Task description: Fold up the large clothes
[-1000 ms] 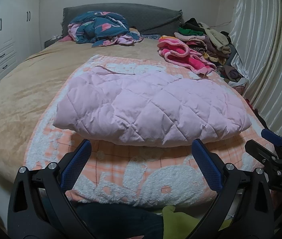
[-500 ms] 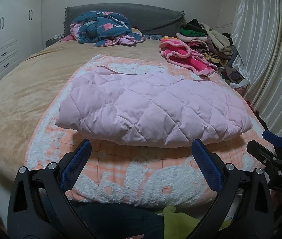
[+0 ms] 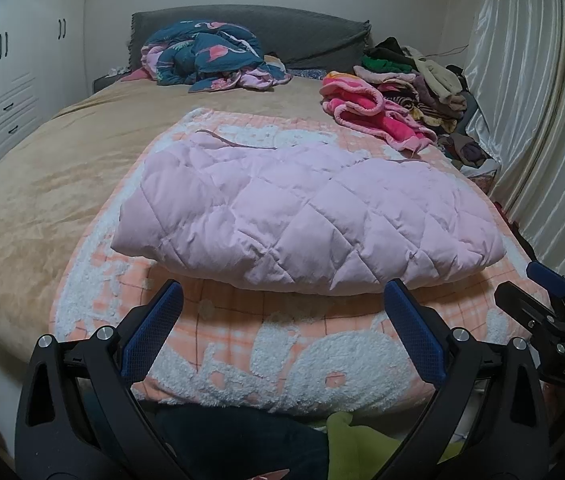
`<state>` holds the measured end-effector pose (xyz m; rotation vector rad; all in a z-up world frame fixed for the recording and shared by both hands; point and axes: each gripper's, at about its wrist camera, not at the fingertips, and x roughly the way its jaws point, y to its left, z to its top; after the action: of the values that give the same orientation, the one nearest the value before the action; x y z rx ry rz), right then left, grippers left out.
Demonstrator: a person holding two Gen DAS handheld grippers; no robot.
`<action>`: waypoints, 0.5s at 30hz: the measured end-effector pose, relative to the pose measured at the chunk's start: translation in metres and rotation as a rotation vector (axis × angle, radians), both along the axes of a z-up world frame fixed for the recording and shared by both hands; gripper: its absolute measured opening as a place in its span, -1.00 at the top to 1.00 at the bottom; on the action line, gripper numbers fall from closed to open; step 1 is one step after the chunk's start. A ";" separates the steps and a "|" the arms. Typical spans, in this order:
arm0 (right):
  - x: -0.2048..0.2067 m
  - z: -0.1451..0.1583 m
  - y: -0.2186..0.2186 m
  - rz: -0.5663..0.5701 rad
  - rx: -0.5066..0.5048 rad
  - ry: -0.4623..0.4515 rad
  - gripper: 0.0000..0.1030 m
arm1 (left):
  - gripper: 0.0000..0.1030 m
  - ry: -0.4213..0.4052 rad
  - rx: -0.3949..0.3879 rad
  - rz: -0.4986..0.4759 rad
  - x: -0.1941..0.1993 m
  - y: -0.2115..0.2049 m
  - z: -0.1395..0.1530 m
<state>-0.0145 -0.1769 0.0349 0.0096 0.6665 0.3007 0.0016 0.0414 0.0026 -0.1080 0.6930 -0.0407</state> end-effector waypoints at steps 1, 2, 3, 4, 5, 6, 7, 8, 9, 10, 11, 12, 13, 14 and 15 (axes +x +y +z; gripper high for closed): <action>-0.001 0.001 0.000 0.000 0.000 -0.001 -0.92 | -0.82 0.002 0.000 0.002 0.000 0.000 0.000; -0.001 0.001 0.000 0.001 0.000 -0.001 -0.92 | -0.82 0.002 0.000 0.003 -0.001 0.000 0.000; -0.001 0.001 0.000 0.001 -0.001 -0.002 -0.92 | -0.82 0.002 0.002 0.003 -0.001 0.000 0.000; 0.000 0.001 0.000 0.002 -0.002 -0.002 -0.92 | -0.82 0.003 0.006 0.005 -0.001 0.000 0.000; -0.001 0.002 0.000 0.001 0.000 -0.001 -0.92 | -0.82 0.003 0.005 0.005 0.000 0.000 0.000; -0.001 0.002 0.001 0.000 -0.001 -0.002 -0.92 | -0.82 0.002 0.002 0.004 0.000 0.000 0.000; -0.001 0.002 0.001 0.001 -0.003 -0.003 -0.92 | -0.82 0.000 0.001 0.003 -0.001 0.001 0.001; -0.001 0.002 0.001 0.001 -0.001 -0.002 -0.92 | -0.82 0.001 0.004 0.002 0.000 0.000 0.000; 0.000 0.002 0.001 0.001 -0.001 -0.001 -0.92 | -0.82 0.001 0.004 0.003 0.000 0.000 0.000; -0.001 0.002 0.001 0.000 -0.002 -0.002 -0.92 | -0.82 0.001 0.002 0.002 -0.001 0.000 0.000; -0.001 0.001 0.001 0.001 -0.002 -0.003 -0.92 | -0.82 0.001 0.002 0.002 0.000 0.000 0.001; -0.001 0.001 0.001 0.001 -0.002 -0.002 -0.92 | -0.82 0.002 0.004 0.004 0.000 0.000 0.001; 0.000 0.001 0.001 0.001 -0.002 -0.002 -0.92 | -0.82 0.001 0.003 0.003 -0.001 0.000 0.001; -0.001 0.001 0.001 0.000 -0.002 -0.003 -0.92 | -0.82 0.001 0.002 0.003 0.000 0.000 0.001; -0.001 0.001 0.001 0.000 -0.002 -0.003 -0.92 | -0.82 0.001 0.003 0.004 0.000 0.000 0.001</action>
<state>-0.0150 -0.1761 0.0362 0.0072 0.6641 0.3000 0.0013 0.0414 0.0034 -0.1067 0.6934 -0.0363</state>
